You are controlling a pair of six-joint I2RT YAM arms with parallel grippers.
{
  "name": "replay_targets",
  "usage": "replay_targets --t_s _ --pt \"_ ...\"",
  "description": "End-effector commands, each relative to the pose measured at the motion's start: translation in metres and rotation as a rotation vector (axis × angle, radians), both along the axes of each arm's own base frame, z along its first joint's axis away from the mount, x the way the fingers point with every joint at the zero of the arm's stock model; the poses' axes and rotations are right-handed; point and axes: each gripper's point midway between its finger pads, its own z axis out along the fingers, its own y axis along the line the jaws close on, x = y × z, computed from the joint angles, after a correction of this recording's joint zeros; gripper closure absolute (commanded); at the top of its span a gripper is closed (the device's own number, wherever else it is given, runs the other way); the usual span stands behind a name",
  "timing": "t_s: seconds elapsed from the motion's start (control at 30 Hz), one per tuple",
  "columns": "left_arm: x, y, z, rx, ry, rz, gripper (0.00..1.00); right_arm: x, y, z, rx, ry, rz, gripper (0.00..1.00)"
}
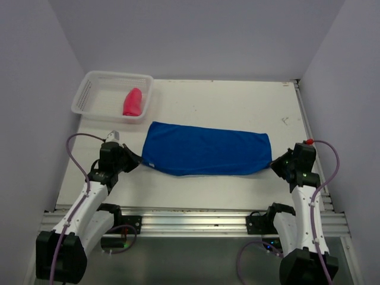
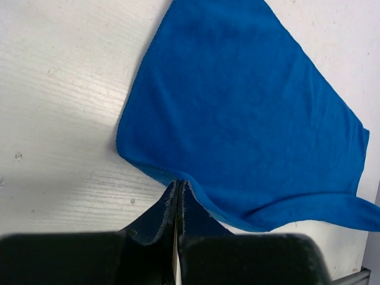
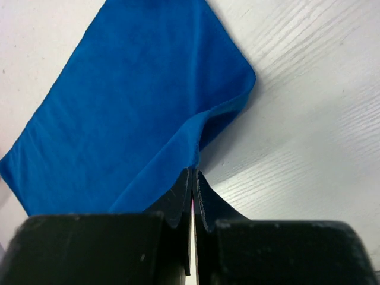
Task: Roll the towels
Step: Flatten the towel, then fold the towel
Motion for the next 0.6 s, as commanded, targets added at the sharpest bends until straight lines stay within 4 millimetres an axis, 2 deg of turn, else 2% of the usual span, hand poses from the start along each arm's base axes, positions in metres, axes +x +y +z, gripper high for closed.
replay_targets --t_s 0.0,0.07,0.13,0.17,0.23,0.27,0.37,0.43,0.57 --pt "0.018 -0.003 0.01 -0.027 -0.05 0.004 1.0 0.003 -0.013 0.0 -0.063 0.005 -0.032 1.0" --pt "0.027 -0.005 0.019 -0.03 -0.074 -0.002 1.0 0.011 -0.018 0.004 -0.075 -0.003 -0.039 1.0" --pt "0.035 -0.005 0.019 -0.023 -0.068 -0.003 1.0 0.021 -0.022 0.008 -0.083 -0.021 -0.053 1.0" --pt "0.041 -0.005 0.027 -0.021 -0.086 -0.003 1.0 0.025 -0.023 0.009 -0.081 -0.024 -0.059 1.0" --pt "0.049 -0.004 0.028 -0.009 -0.081 -0.002 1.0 0.035 -0.025 0.014 -0.069 -0.049 -0.077 1.0" --pt "0.056 -0.005 0.036 -0.007 -0.101 -0.005 1.0 0.038 -0.026 0.011 -0.062 -0.041 -0.08 1.0" --pt "0.067 -0.006 0.037 0.001 -0.091 -0.004 1.0 0.051 -0.034 0.017 -0.081 -0.052 -0.103 1.0" --pt "0.072 -0.006 0.041 -0.006 -0.104 -0.003 1.0 0.06 -0.04 0.027 -0.103 -0.074 -0.115 1.0" --pt "0.083 -0.007 0.047 -0.008 -0.112 0.0 1.0 0.077 -0.044 0.036 -0.082 -0.098 -0.132 1.0"
